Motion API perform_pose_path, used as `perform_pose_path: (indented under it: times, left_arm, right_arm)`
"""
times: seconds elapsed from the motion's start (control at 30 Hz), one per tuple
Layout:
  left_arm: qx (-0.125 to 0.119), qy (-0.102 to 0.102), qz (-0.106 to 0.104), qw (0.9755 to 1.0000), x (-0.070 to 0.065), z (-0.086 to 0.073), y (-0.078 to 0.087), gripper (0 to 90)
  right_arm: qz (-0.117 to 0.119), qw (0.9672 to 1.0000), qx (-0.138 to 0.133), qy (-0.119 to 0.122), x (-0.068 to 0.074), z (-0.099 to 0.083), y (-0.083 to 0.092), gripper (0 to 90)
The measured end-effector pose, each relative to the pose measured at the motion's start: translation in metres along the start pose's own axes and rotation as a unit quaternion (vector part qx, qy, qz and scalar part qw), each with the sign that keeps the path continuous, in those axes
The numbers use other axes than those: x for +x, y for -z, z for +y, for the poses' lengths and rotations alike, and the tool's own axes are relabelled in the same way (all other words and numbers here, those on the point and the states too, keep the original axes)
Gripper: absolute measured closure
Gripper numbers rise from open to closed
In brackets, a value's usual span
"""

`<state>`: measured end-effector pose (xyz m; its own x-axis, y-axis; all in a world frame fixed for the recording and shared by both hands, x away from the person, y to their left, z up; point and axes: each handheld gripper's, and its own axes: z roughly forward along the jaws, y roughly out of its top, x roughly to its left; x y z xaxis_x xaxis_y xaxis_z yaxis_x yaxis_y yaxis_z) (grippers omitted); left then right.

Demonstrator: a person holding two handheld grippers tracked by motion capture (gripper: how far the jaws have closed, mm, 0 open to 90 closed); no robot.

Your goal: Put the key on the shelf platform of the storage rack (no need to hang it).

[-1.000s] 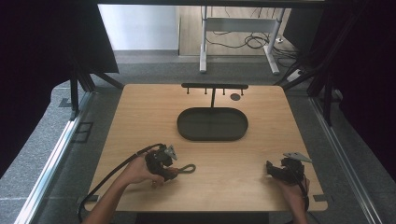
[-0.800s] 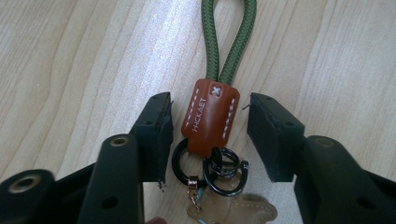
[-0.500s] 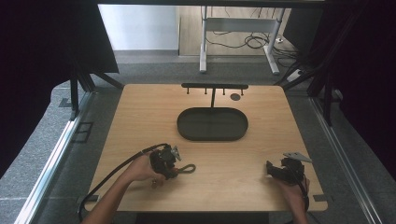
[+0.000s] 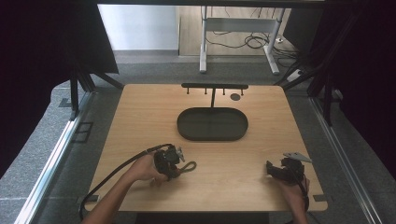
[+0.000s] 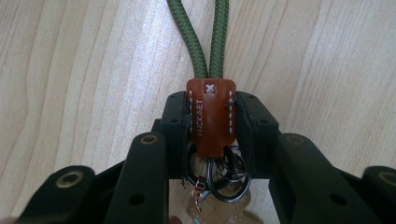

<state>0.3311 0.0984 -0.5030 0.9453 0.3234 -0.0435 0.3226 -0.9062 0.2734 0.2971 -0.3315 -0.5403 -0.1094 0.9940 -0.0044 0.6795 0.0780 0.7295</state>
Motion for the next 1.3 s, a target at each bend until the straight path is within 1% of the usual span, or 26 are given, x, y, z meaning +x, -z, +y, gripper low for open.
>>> perform_pose_path:
  times: [0.13,0.2,0.27,0.3,0.4,0.53,0.6,0.63,0.77,0.83,0.93,1.03,1.1,1.3]
  left_arm:
    - [-0.007,0.005,-0.007,0.9999,0.003,-0.003,0.002,67.0]
    - [-0.027,0.012,-0.017,0.9994,0.005,-0.006,0.010,67.1]
    - [-0.044,0.014,-0.022,0.9987,0.006,-0.008,0.020,67.2]
    - [-0.058,0.017,-0.028,0.9978,0.007,-0.010,0.027,67.2]
    - [-0.076,0.020,-0.036,0.9962,0.008,-0.013,0.042,67.2]
    - [-0.103,0.025,-0.041,0.9935,0.012,-0.017,0.060,67.2]
    - [-0.110,0.028,-0.041,0.9927,0.013,-0.019,0.066,67.2]
    - [-0.118,0.033,-0.041,0.9915,0.013,-0.019,0.068,67.2]
    - [-0.120,0.031,-0.038,0.9916,0.015,-0.019,0.078,67.2]
    - [-0.127,0.034,-0.037,0.9906,0.015,-0.018,0.081,67.2]
    - [-0.130,0.030,-0.036,0.9904,0.016,-0.017,0.087,67.2]
    - [-0.133,0.033,-0.034,0.9900,0.017,-0.017,0.091,67.2]
    - [-0.134,0.031,-0.034,0.9900,0.018,-0.016,0.094,67.2]
    - [-0.139,0.033,-0.032,0.9892,0.022,-0.013,0.102,67.2]
  right_arm:
    - [0.000,1.0000,0.000,0.000,0.000,0.000,0.000,16.6]
    - [0.000,1.0000,0.000,0.000,0.000,0.000,0.000,16.6]
    - [0.000,1.0000,0.000,0.000,0.000,0.000,0.000,16.6]
    - [0.000,1.0000,0.000,0.000,0.000,0.000,0.000,16.6]
    - [0.000,1.0000,0.001,-0.001,0.000,0.000,0.000,16.5]
    - [0.000,1.0000,0.000,-0.001,0.000,0.000,0.000,16.5]
    - [0.000,1.0000,0.000,-0.001,0.000,0.000,0.000,16.5]
    - [0.000,1.0000,0.000,-0.001,0.000,0.000,0.000,16.5]
    - [0.000,1.0000,0.000,-0.001,0.000,0.000,0.000,16.5]
    - [0.000,1.0000,0.000,-0.001,0.000,0.000,0.000,16.5]
    - [0.000,1.0000,0.001,-0.001,0.000,0.000,0.000,16.5]
    - [0.000,1.0000,0.000,-0.001,0.000,0.000,0.000,16.5]
    - [0.000,1.0000,0.001,-0.001,0.000,0.000,0.000,16.5]
    - [0.000,1.0000,0.000,-0.001,0.000,0.000,0.000,16.5]
